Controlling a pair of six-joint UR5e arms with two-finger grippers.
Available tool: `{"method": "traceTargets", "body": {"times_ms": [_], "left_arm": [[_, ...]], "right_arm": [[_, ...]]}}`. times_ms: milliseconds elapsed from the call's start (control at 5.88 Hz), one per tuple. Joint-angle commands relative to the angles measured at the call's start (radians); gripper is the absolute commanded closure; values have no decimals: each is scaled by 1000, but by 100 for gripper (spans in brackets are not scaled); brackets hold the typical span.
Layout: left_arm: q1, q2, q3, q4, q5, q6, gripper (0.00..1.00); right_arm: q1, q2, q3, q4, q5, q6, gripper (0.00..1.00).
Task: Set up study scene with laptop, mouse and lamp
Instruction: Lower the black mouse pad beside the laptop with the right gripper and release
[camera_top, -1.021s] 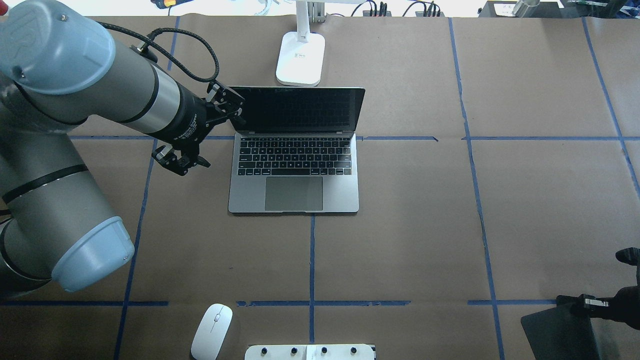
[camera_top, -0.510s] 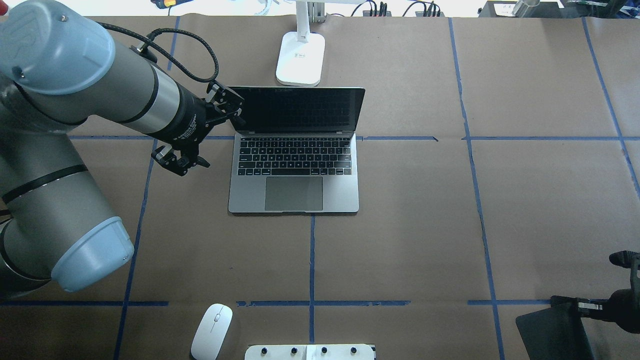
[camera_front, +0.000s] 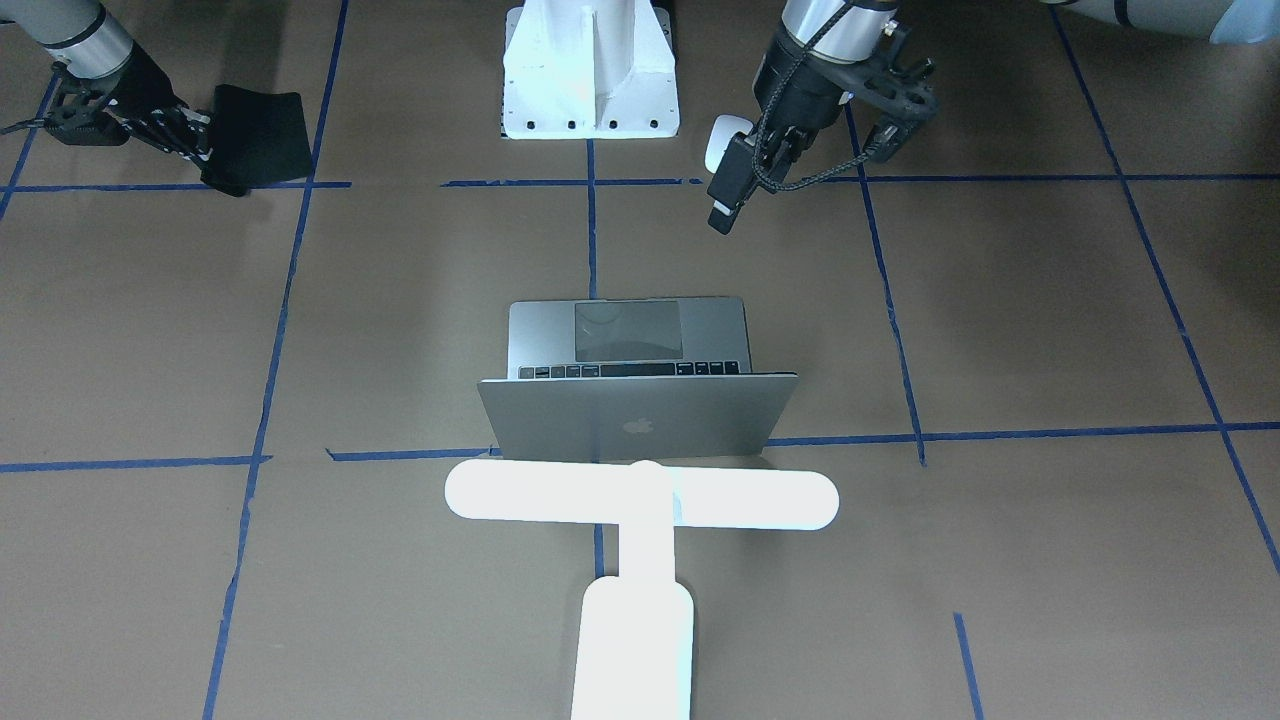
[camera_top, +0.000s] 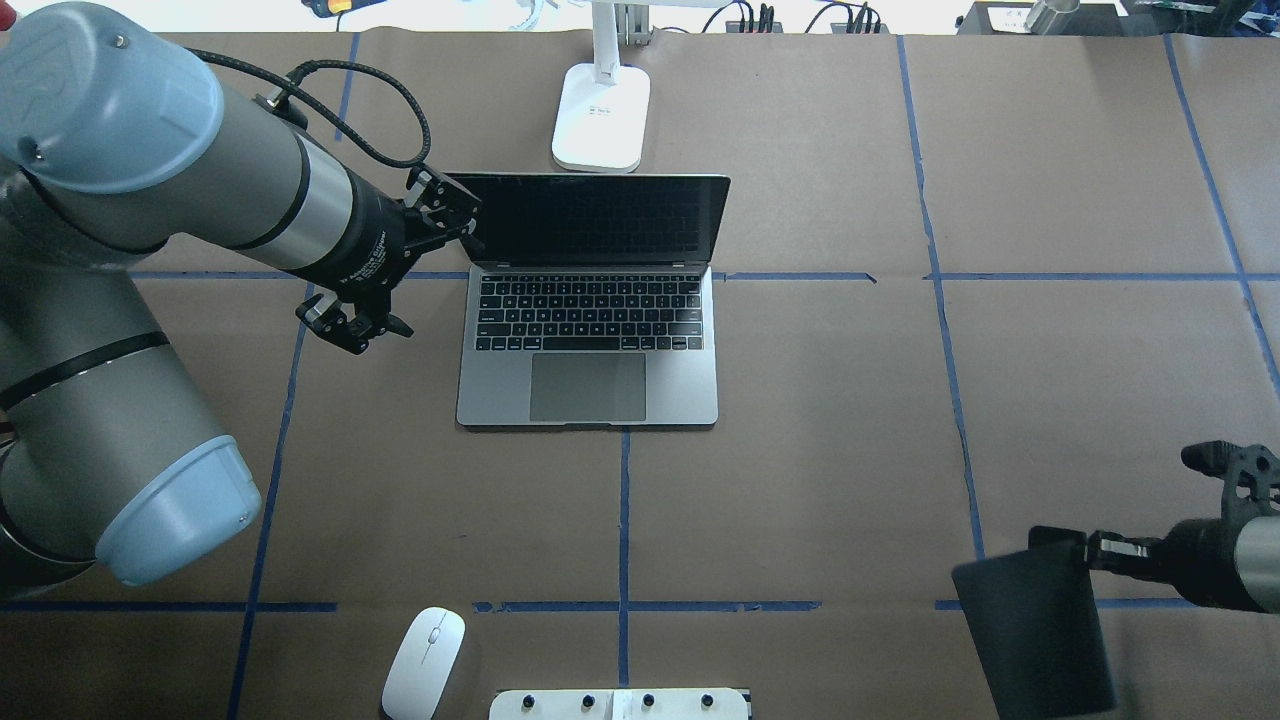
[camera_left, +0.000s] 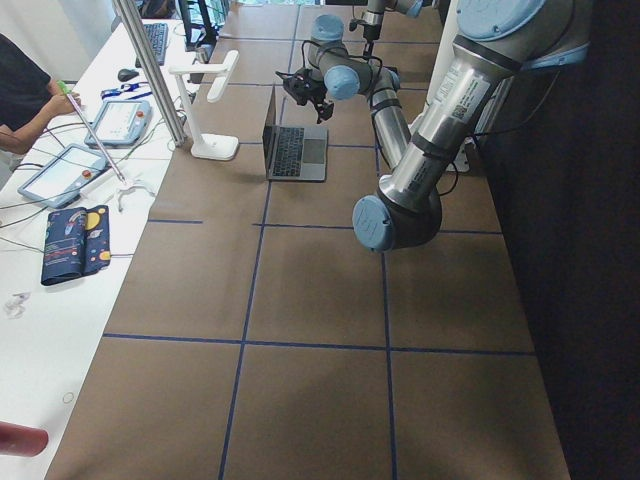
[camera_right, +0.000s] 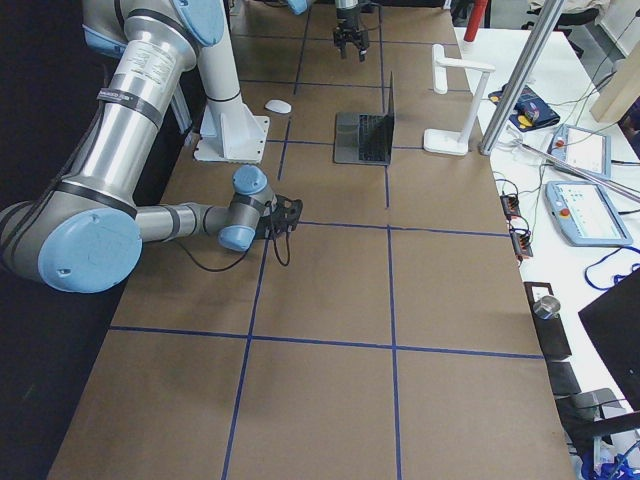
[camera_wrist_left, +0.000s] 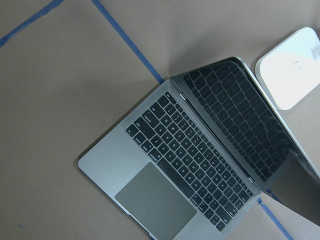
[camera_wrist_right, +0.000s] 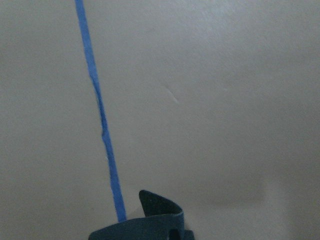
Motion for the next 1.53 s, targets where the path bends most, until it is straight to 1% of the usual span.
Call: {"method": "traceTargets", "body": {"times_ms": [0, 170, 340, 510, 680, 1021, 1191, 1361], "left_arm": [[1, 33, -22, 0, 1, 0, 0], [2, 44, -23, -2, 4, 2, 0], [2, 44, -26, 0, 5, 2, 0], [10, 69, -43, 0, 5, 5, 0], [27, 79, -46, -2, 13, 5, 0], [34, 80, -48, 0, 13, 5, 0], [34, 80, -46, -2, 13, 5, 0], [46, 88, -45, 0, 13, 5, 0]], "right_arm": [[168, 282, -64, -217, 58, -25, 100], [263, 491, -152, -373, 138, -105, 100], [306, 604, -269, -396, 142, -137, 100], [345, 723, -394, -398, 161, -138, 100], [363, 831, -503, -398, 163, -138, 100], [373, 844, -512, -398, 162, -143, 100], [374, 853, -511, -396, 163, -143, 83], [373, 857, -511, -401, 162, -143, 1]]}}
